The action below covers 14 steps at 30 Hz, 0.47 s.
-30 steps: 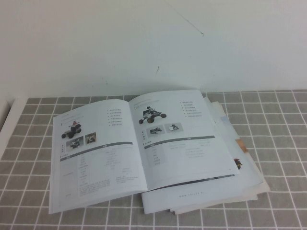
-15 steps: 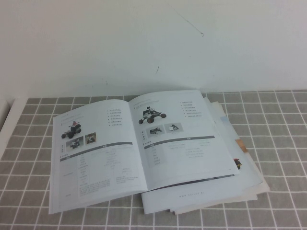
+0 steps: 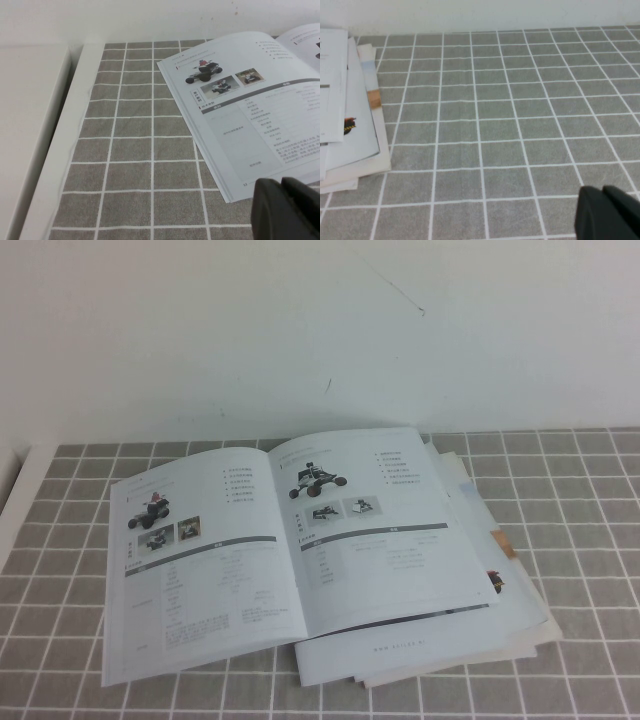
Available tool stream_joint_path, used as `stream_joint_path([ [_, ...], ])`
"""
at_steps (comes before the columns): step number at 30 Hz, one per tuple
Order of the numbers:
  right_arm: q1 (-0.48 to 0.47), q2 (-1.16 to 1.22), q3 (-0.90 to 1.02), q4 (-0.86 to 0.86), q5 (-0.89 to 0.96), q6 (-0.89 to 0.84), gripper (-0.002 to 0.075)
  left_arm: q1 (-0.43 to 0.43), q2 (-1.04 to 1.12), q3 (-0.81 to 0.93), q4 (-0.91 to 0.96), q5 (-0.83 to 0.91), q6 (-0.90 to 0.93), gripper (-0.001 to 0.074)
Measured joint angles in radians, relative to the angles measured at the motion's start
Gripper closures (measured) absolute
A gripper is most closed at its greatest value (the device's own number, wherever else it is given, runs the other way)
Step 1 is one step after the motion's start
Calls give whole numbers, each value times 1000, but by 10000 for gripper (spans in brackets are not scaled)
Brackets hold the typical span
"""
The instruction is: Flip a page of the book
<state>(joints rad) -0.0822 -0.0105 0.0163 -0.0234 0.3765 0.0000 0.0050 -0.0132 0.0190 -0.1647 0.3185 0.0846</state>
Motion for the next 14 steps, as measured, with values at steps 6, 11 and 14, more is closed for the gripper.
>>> stream_joint_path([
  [6,0,0,0,-2,0,0,727,0,0,0,0,0,0,738],
  [11,0,0,0,-2,0,0,727,0,0,0,0,0,0,738],
  [14,0,0,0,-2,0,0,727,0,0,0,0,0,-6,738],
])
